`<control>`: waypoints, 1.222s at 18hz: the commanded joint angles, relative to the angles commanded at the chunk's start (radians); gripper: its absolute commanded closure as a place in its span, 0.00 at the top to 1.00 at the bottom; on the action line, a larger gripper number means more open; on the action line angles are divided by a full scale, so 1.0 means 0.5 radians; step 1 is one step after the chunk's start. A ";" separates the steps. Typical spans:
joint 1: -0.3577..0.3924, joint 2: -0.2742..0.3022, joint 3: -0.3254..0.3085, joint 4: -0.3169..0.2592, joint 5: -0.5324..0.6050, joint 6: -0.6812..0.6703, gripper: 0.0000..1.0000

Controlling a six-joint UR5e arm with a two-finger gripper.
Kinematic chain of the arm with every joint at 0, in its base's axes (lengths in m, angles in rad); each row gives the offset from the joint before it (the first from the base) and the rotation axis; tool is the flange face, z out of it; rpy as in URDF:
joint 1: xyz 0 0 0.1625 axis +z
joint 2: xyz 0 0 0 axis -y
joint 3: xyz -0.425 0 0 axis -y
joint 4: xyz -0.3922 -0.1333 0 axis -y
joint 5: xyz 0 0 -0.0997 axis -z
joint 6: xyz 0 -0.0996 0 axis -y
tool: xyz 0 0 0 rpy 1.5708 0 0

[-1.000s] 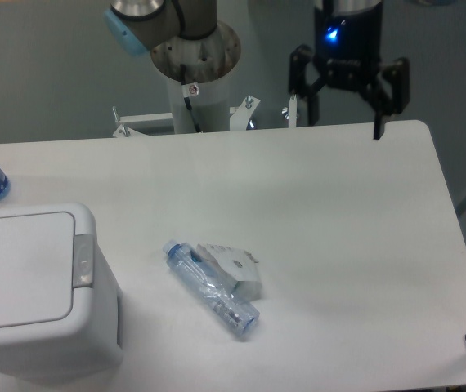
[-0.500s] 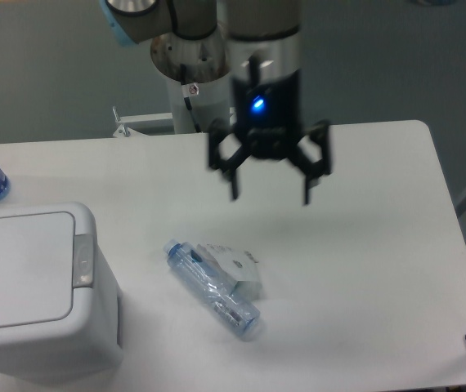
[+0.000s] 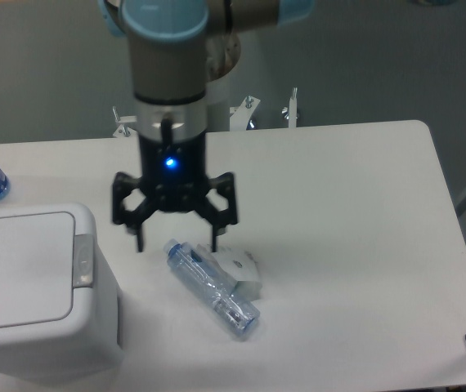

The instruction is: Open the trash can

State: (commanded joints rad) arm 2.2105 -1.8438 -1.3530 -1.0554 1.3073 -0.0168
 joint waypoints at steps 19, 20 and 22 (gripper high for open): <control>-0.021 -0.049 -0.049 -0.003 -0.083 -0.012 1.00; -0.028 -0.049 -0.049 0.000 -0.080 -0.012 1.00; -0.031 -0.058 -0.049 0.000 -0.080 -0.012 1.00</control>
State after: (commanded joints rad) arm 2.1951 -1.8730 -1.3775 -1.0554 1.2671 -0.0230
